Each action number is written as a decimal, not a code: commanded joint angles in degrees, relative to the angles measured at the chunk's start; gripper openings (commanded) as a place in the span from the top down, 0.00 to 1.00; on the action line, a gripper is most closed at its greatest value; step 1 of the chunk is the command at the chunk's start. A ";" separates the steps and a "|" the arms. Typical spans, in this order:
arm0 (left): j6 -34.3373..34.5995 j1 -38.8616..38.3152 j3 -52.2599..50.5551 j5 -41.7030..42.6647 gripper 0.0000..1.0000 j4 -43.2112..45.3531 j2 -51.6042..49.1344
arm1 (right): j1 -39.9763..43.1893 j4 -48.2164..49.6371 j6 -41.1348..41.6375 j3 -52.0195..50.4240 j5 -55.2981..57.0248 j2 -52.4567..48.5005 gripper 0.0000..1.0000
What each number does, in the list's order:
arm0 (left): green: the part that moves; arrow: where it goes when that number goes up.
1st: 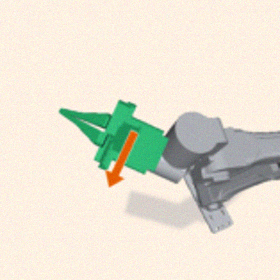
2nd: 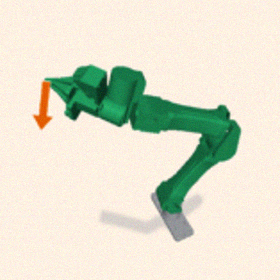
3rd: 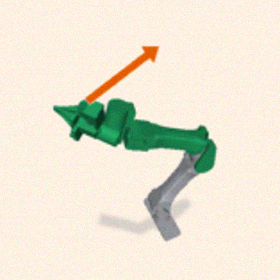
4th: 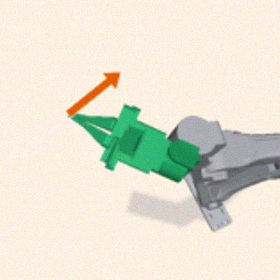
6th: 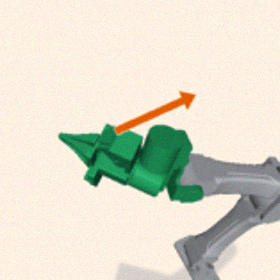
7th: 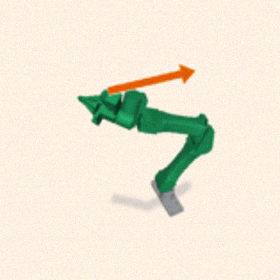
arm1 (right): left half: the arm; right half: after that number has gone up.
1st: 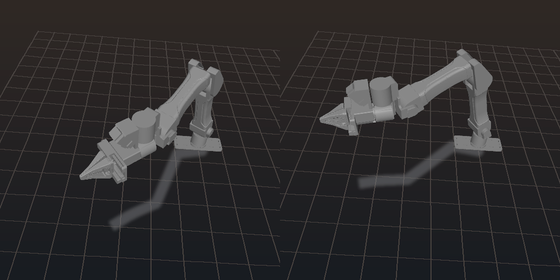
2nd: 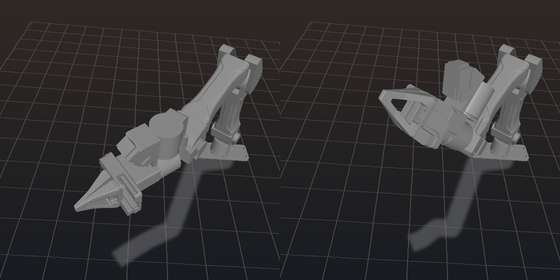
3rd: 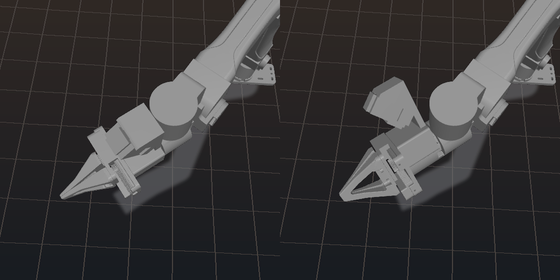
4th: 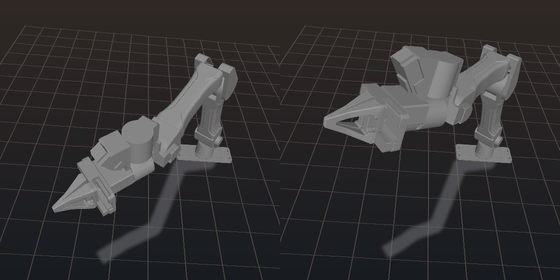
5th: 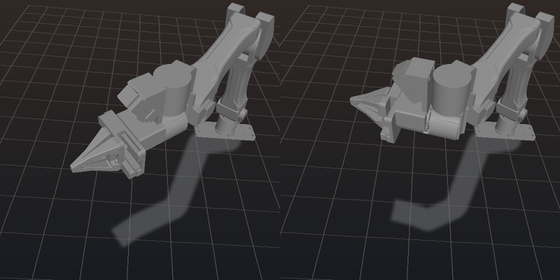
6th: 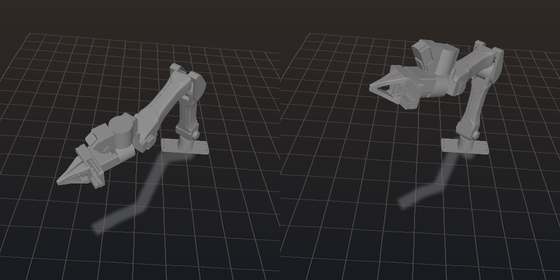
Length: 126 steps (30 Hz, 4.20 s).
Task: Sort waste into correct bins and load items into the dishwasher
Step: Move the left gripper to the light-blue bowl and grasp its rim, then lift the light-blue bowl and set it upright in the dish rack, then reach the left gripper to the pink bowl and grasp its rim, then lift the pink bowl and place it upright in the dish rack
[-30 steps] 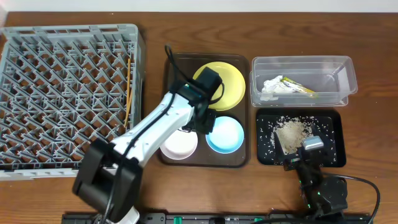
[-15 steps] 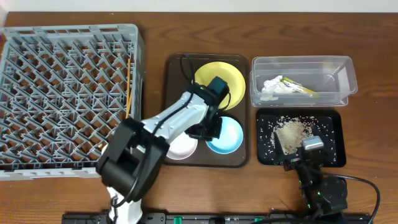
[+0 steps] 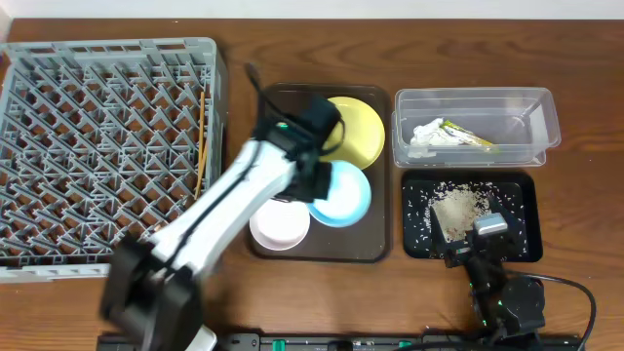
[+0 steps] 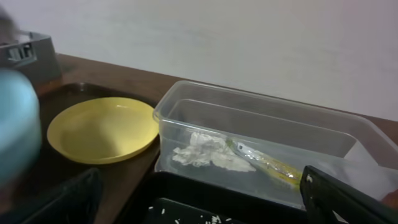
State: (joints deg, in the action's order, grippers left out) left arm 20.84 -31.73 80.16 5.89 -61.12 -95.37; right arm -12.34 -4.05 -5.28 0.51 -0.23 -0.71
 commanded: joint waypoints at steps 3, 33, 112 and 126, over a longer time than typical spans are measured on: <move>-0.81 4.92 1.11 -33.07 0.94 -4.66 10.12 | 0.15 -0.09 -0.59 -0.22 -0.24 0.33 0.01; -28.15 25.73 0.52 -74.73 0.94 30.75 -14.01 | 0.15 -0.09 -0.59 -0.22 -0.24 0.33 0.01; -0.70 9.53 -25.94 -3.54 0.94 13.00 6.75 | 0.15 -0.09 -0.59 -0.22 -0.24 0.33 0.01; 2.16 9.55 -11.34 -57.48 0.94 -6.29 17.38 | 0.15 -0.09 -0.59 -0.22 -0.24 0.33 0.01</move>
State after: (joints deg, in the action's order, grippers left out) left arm 20.14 -22.28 68.29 -30.65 -65.58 -78.59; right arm -12.34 -4.03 -5.28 0.47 -0.23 -0.69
